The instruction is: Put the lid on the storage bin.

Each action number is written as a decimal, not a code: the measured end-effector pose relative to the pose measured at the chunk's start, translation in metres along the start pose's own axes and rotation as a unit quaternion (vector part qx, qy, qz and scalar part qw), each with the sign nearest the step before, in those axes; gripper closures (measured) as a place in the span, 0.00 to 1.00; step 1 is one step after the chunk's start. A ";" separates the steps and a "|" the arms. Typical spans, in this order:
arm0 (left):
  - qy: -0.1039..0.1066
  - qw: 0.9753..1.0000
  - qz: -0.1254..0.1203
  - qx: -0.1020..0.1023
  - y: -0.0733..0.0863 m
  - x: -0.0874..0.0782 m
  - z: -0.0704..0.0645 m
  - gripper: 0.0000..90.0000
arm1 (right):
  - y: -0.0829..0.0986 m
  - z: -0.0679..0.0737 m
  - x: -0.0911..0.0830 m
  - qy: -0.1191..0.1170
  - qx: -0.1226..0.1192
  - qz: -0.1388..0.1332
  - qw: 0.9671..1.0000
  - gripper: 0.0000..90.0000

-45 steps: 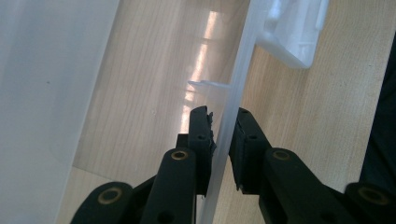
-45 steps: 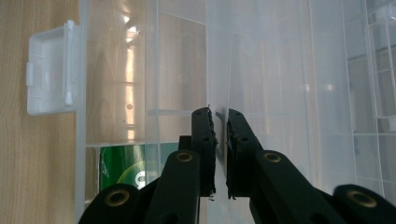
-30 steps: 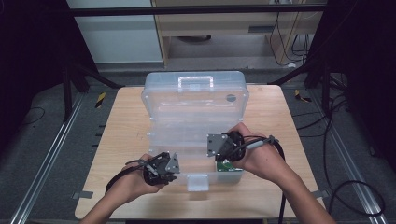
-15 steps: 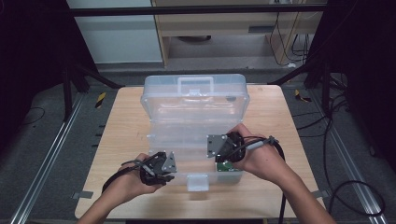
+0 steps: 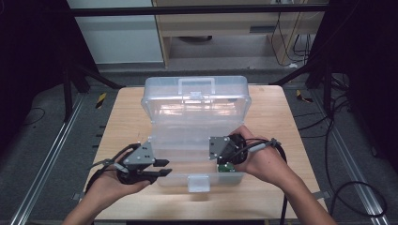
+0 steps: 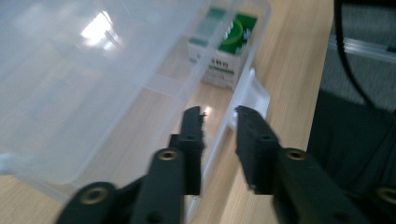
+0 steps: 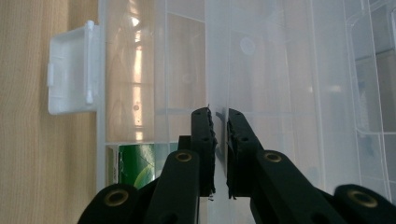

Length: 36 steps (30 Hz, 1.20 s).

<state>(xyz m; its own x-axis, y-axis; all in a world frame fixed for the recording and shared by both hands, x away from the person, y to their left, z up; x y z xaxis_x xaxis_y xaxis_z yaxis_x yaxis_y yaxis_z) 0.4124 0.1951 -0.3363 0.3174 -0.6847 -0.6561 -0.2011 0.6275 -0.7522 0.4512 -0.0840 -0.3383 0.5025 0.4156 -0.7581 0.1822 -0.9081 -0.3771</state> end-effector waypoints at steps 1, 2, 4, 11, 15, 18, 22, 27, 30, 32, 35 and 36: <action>-0.008 1.000 -0.010 -0.008 -0.001 -0.005 0.003 0.86 | 0.000 0.000 0.000 0.000 0.000 0.000 1.000 0.93; -0.014 1.000 -0.020 -0.014 -0.001 -0.010 0.006 0.88 | 0.000 0.000 0.000 0.000 0.000 0.000 1.000 0.92; -0.030 0.998 -0.029 -0.044 0.000 -0.019 0.015 0.90 | 0.000 0.000 0.000 0.000 0.002 -0.001 1.000 0.92; -0.094 0.990 -0.039 -0.100 0.003 -0.037 0.053 1.00 | 0.000 0.001 0.000 0.002 0.002 -0.002 1.000 0.92; -0.102 0.986 -0.047 -0.121 0.004 -0.039 0.070 1.00 | 0.000 0.002 0.000 0.002 0.002 -0.002 1.000 0.92; -0.099 0.983 -0.064 -0.144 0.003 -0.039 0.079 1.00 | 0.000 0.002 0.000 0.003 0.002 -0.003 1.000 0.92; -0.105 0.982 -0.062 -0.146 -0.001 -0.036 0.087 1.00 | 0.001 0.003 0.000 0.004 0.002 -0.004 1.000 0.91; -0.110 0.982 -0.056 -0.142 -0.008 -0.034 0.091 1.00 | 0.001 0.004 0.000 0.004 0.002 -0.004 1.000 0.91; -0.112 0.982 -0.053 -0.141 -0.012 -0.034 0.092 1.00 | 0.001 0.006 0.000 0.004 0.001 -0.004 1.000 0.91; -0.111 0.982 -0.053 -0.142 -0.013 -0.034 0.093 1.00 | 0.002 0.007 0.001 0.003 0.001 -0.005 1.000 0.91; -0.115 0.982 -0.052 -0.144 -0.016 -0.034 0.094 1.00 | 0.002 0.009 0.001 0.002 0.002 -0.007 1.000 0.91; -0.116 0.981 -0.053 -0.145 -0.016 -0.034 0.095 1.00 | 0.002 0.009 0.001 0.002 0.002 -0.006 1.000 0.91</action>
Point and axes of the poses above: each handheld gripper's, and its own axes: x roughly forward along the jaws, y roughly out of its underside, z roughly to its left, the point moved 1 cm from there along x, roughly forward along the jaws, and after that the axes turned 1 degree about y, right-handed, at the moved point
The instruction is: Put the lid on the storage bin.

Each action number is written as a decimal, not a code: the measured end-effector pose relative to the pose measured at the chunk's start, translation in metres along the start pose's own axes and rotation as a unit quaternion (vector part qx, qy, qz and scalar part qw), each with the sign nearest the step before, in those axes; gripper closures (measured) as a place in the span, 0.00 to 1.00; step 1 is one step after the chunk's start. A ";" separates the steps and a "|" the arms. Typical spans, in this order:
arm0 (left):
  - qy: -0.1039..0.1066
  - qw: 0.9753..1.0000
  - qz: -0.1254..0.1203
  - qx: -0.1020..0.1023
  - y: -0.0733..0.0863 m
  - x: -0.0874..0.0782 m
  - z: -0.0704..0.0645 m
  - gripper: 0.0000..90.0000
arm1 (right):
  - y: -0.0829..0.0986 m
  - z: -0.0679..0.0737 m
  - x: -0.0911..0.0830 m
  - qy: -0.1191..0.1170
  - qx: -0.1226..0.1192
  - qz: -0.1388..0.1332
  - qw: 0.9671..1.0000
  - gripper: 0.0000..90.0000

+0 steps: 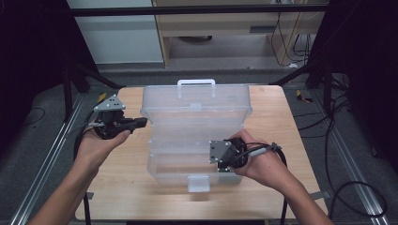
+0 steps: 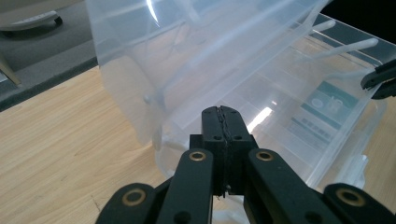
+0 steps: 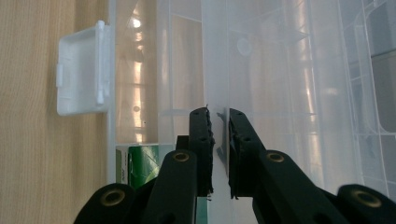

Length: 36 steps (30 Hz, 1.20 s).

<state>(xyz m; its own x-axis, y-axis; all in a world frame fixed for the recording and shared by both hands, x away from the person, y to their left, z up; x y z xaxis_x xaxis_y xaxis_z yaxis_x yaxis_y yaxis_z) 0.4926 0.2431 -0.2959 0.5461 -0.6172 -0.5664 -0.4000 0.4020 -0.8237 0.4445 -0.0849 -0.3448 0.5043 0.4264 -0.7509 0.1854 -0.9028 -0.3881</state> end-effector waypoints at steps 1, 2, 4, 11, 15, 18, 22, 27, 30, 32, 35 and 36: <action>-0.001 1.000 -0.001 -0.002 0.000 0.000 0.000 1.00 | 0.000 0.000 0.000 -0.001 -0.001 0.001 1.000 0.91; 0.001 1.000 0.001 -0.004 0.000 0.000 0.000 1.00 | 0.000 0.000 0.000 -0.002 -0.001 0.001 1.000 0.91; 0.000 1.000 -0.001 -0.005 0.001 0.001 -0.001 1.00 | 0.000 0.001 0.000 -0.002 -0.004 0.002 1.000 0.91; 0.004 1.000 -0.005 -0.015 0.003 -0.002 -0.001 1.00 | 0.001 0.003 0.000 -0.002 0.001 0.002 1.000 0.91; 0.004 1.000 -0.006 -0.015 0.004 -0.002 -0.001 1.00 | 0.001 0.004 0.000 -0.002 0.003 0.000 1.000 0.91; 0.007 1.000 -0.006 -0.017 0.006 -0.002 -0.002 1.00 | 0.002 0.005 0.000 -0.003 0.007 -0.001 1.000 0.91; 0.008 1.000 -0.008 -0.018 0.007 -0.003 -0.003 1.00 | 0.002 0.005 0.000 -0.002 0.009 -0.003 1.000 0.90; 0.010 1.000 -0.010 -0.019 0.010 -0.004 -0.004 1.00 | 0.005 0.005 -0.002 0.000 0.038 -0.017 0.999 0.85; 0.010 1.000 -0.008 -0.018 0.012 -0.003 -0.006 1.00 | 0.006 0.003 -0.008 0.009 0.056 -0.033 0.998 0.83; 0.011 1.000 -0.007 -0.020 0.013 -0.003 -0.007 1.00 | 0.007 0.004 -0.012 0.013 0.063 -0.031 0.997 0.81; 0.014 0.999 -0.008 -0.029 0.016 -0.002 -0.008 1.00 | 0.009 0.005 -0.014 0.016 0.077 -0.031 0.996 0.78; 0.012 0.999 -0.008 -0.032 0.017 -0.002 -0.009 1.00 | 0.009 0.005 -0.015 0.016 0.079 -0.031 0.996 0.77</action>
Point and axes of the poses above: each handheld gripper's, and its own axes: x roughly forward along the jaws, y roughly out of its underside, z roughly to its left, the point moved 1 cm from there along x, roughly forward along the jaws, and after that the axes turned 1 degree about y, right-handed, at the moved point
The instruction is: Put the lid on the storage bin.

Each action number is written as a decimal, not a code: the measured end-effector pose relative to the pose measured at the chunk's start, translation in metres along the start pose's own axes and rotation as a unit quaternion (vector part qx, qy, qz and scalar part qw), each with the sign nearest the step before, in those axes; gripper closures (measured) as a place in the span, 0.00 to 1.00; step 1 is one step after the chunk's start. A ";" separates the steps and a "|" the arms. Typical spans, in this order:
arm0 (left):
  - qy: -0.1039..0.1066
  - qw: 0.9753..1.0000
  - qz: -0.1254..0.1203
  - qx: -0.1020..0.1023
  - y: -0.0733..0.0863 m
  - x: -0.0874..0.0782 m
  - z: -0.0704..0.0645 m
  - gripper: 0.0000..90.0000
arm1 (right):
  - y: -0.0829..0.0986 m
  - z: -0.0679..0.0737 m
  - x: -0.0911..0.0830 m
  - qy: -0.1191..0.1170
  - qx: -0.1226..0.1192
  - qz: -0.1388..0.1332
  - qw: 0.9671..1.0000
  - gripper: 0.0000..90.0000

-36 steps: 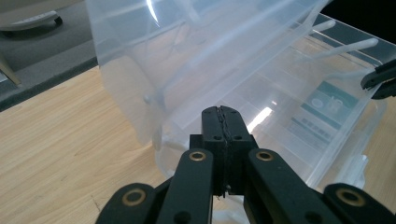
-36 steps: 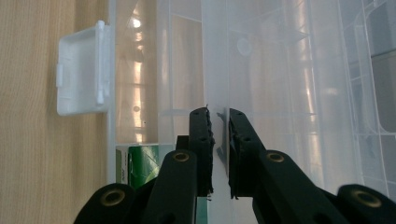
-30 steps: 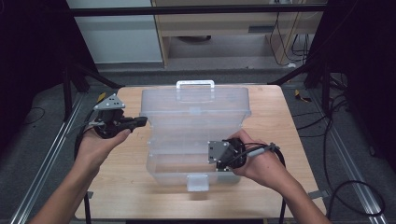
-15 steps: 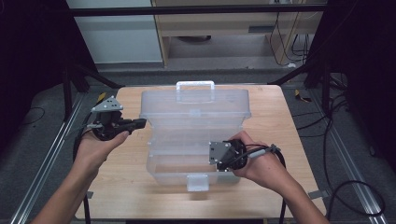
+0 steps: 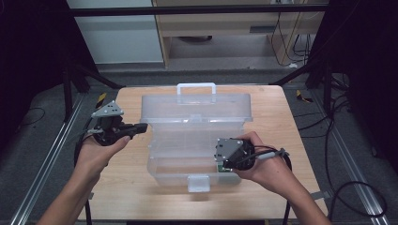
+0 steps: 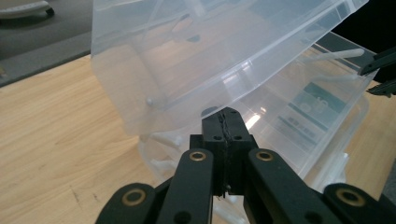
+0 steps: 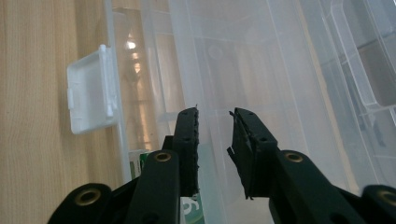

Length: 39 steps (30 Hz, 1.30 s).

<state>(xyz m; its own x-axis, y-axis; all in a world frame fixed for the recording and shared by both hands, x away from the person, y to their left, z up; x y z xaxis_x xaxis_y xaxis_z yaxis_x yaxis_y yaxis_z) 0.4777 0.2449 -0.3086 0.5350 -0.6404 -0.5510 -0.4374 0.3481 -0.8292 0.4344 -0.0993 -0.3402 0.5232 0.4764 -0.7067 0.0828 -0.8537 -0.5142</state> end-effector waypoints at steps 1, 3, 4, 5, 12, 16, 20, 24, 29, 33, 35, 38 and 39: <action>-0.004 1.000 -0.001 -0.003 0.001 0.000 -0.001 1.00 | 0.001 0.000 -0.001 0.001 0.002 -0.001 1.000 0.77; -0.005 1.000 -0.002 -0.006 0.003 0.000 -0.002 1.00 | 0.002 0.001 -0.002 0.003 0.006 -0.002 1.000 0.77; -0.008 1.000 -0.003 -0.006 0.004 0.000 -0.003 1.00 | 0.002 0.001 -0.002 0.003 0.007 -0.003 1.000 0.76; -0.009 1.000 -0.002 -0.003 0.005 0.000 -0.004 1.00 | 0.003 0.002 -0.003 0.005 0.011 -0.005 1.000 0.76; -0.006 1.000 -0.005 -0.008 0.012 0.000 -0.007 1.00 | 0.008 0.007 -0.004 0.008 0.024 -0.010 1.000 0.74; -0.002 1.000 -0.007 -0.012 0.016 0.000 -0.008 1.00 | 0.014 0.010 -0.007 0.015 0.040 -0.015 0.999 0.73; -0.003 1.000 -0.007 -0.010 0.018 -0.001 -0.009 1.00 | 0.019 0.010 -0.009 0.022 0.052 -0.016 0.998 0.72; -0.002 1.000 -0.007 -0.008 0.020 -0.001 -0.010 1.00 | 0.025 0.010 -0.013 0.028 0.064 -0.018 0.997 0.69; -0.001 1.000 -0.011 -0.009 0.024 -0.002 -0.011 1.00 | 0.034 0.012 -0.018 0.042 0.086 -0.018 0.995 0.68; -0.003 1.000 -0.013 -0.008 0.028 -0.002 -0.013 1.00 | 0.040 0.013 -0.023 0.047 0.095 -0.020 0.994 0.68; -0.002 1.000 -0.013 -0.008 0.030 -0.001 -0.014 1.00 | 0.044 0.013 -0.025 0.050 0.103 -0.020 0.993 0.68; 0.000 1.000 -0.013 -0.008 0.033 -0.001 -0.014 1.00 | 0.049 0.013 -0.027 0.054 0.113 -0.017 0.992 0.68; 0.001 1.000 -0.012 -0.008 0.034 -0.001 -0.015 1.00 | 0.051 0.012 -0.028 0.055 0.116 -0.017 0.992 0.68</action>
Point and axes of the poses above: each handheld gripper's, and its own axes: x roughly forward along the jaws, y roughly out of its underside, z roughly to its left, the point moved 1 cm from there along x, roughly forward along the jaws, and after that the axes turned 1 degree about y, right-handed, at the moved point
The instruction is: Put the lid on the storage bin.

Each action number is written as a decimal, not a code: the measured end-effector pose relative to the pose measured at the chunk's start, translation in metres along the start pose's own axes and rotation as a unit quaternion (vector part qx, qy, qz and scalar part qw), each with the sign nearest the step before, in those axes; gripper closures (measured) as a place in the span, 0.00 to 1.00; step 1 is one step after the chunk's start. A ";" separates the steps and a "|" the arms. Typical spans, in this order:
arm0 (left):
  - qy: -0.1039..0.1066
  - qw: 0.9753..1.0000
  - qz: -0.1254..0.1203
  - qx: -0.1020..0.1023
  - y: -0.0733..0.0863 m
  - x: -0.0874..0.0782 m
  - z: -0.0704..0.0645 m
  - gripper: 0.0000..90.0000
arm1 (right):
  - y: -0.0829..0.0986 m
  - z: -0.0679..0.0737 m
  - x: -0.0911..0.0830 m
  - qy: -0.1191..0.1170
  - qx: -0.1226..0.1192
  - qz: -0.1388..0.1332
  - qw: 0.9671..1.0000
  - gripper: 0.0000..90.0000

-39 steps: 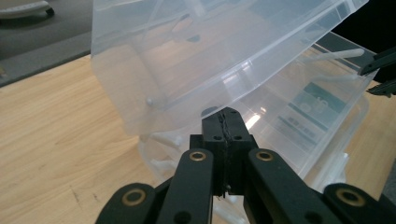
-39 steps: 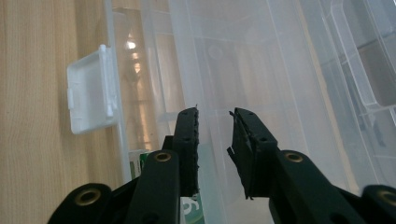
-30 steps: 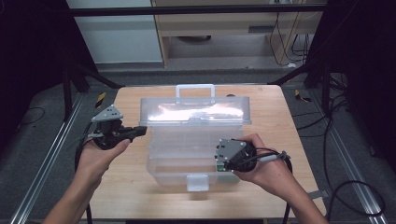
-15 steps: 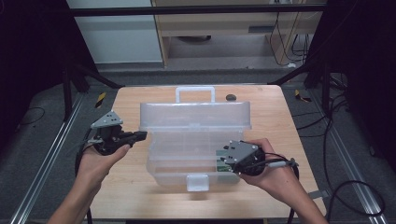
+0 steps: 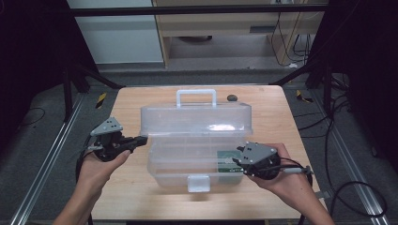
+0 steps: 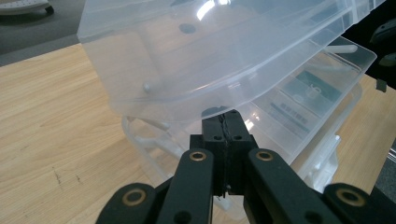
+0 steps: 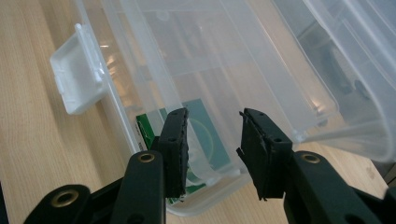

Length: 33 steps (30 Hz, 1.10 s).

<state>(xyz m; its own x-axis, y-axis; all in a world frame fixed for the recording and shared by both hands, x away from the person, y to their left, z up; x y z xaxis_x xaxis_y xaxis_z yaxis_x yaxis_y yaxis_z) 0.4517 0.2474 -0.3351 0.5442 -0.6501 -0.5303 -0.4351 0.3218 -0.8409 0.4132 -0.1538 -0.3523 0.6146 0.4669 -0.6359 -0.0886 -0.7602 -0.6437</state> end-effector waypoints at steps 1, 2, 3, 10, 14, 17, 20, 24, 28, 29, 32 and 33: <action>0.000 1.000 0.001 0.001 0.001 0.000 0.000 1.00 | 0.002 -0.001 -0.001 0.001 0.003 0.000 1.000 0.68; -0.001 1.000 0.000 0.002 0.002 0.000 0.000 1.00 | 0.003 -0.002 -0.001 0.001 0.006 0.000 1.000 0.68; 0.000 1.000 0.002 0.004 0.003 0.000 -0.001 1.00 | 0.005 -0.002 -0.002 0.002 0.008 0.001 1.000 0.68; 0.002 1.000 -0.002 0.002 0.009 0.001 -0.002 1.00 | 0.014 -0.007 -0.007 0.013 0.028 -0.002 1.000 0.66; 0.004 1.000 -0.002 0.004 0.011 0.001 -0.003 1.00 | 0.020 -0.012 -0.011 0.022 0.043 -0.002 0.999 0.62; 0.003 1.000 -0.004 0.005 0.012 0.002 -0.003 1.00 | 0.025 -0.016 -0.014 0.031 0.053 0.000 0.998 0.57; 0.003 1.000 -0.003 0.008 0.013 0.002 -0.004 1.00 | 0.030 -0.019 -0.016 0.041 0.065 0.003 0.997 0.48; 0.004 1.000 -0.004 0.008 0.015 0.003 -0.005 1.00 | 0.038 -0.026 -0.016 0.056 0.085 0.012 0.995 0.37; 0.005 1.000 -0.004 0.011 0.016 0.004 -0.005 1.00 | 0.048 -0.035 -0.014 0.073 0.114 0.027 0.991 0.23; 0.005 1.000 -0.006 0.010 0.016 0.004 -0.005 1.00 | 0.050 -0.037 -0.013 0.076 0.120 0.028 0.989 0.21; 0.006 1.000 -0.006 0.012 0.018 0.004 -0.005 1.00 | 0.057 -0.044 -0.010 0.088 0.148 0.028 0.985 0.16; 0.006 1.000 -0.007 0.011 0.019 0.004 -0.005 1.00 | 0.059 -0.046 -0.009 0.091 0.158 0.029 0.983 0.14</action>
<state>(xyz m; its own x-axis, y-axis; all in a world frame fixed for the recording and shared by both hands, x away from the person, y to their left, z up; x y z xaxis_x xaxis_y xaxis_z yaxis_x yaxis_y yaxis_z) 0.4421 0.2472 -0.3525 0.5413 -0.6630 -0.5171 -0.4115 0.3275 -0.8506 0.4388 -0.2239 -0.3646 0.7295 0.3167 -0.6063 -0.3485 -0.5906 -0.7278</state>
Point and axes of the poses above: each handheld gripper's, and its own axes: x roughly forward along the jaws, y roughly out of its underside, z roughly to its left, the point moved 1 cm from there along x, roughly forward along the jaws, and after that the axes turned 1 degree about y, right-handed, at the moved point
